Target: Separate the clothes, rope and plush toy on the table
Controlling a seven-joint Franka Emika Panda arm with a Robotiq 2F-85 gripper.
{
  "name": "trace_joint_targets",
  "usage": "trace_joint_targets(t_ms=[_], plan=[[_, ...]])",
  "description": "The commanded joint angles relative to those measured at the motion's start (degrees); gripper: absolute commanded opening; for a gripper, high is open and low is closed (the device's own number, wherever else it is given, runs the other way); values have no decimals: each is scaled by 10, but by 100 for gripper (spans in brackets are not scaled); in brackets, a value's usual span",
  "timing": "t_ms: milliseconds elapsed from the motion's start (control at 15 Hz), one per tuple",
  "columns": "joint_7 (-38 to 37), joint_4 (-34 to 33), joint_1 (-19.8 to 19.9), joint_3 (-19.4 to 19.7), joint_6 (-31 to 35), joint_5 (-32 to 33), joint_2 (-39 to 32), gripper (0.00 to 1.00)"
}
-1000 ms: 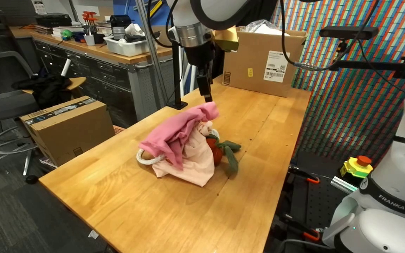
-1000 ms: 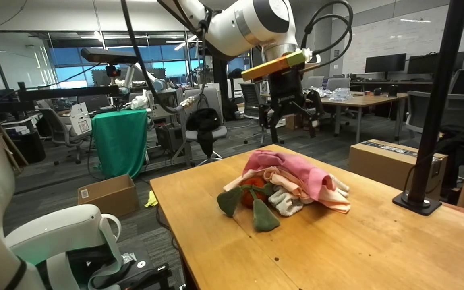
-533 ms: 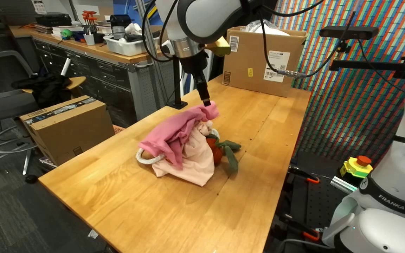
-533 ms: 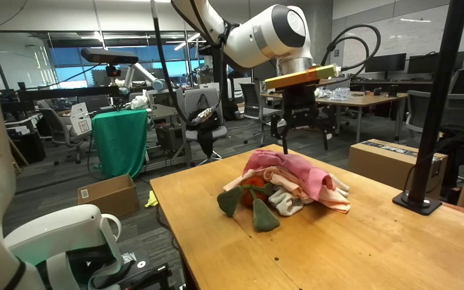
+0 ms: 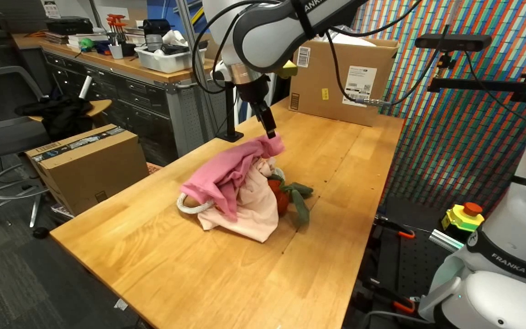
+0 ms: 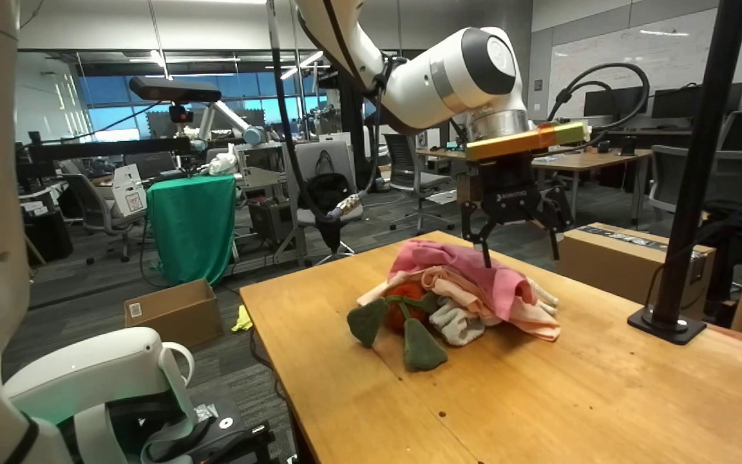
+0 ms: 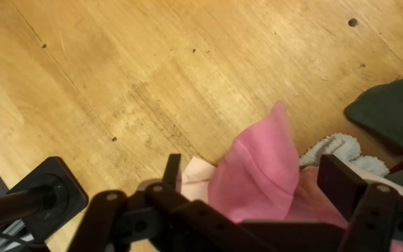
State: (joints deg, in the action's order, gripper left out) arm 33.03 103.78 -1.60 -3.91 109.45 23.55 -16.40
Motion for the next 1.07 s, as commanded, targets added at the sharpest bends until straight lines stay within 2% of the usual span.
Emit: trace_joint_targets(t_ms=[0,400,733,1000], plan=[[34,-11,12,5,41,3,-20,100],[72,-10,25,1,58,-23,-42,100],[92,-13,26,-9,45,-85,-45,100],[87,-15,20,-8,44,-85,-48,100]])
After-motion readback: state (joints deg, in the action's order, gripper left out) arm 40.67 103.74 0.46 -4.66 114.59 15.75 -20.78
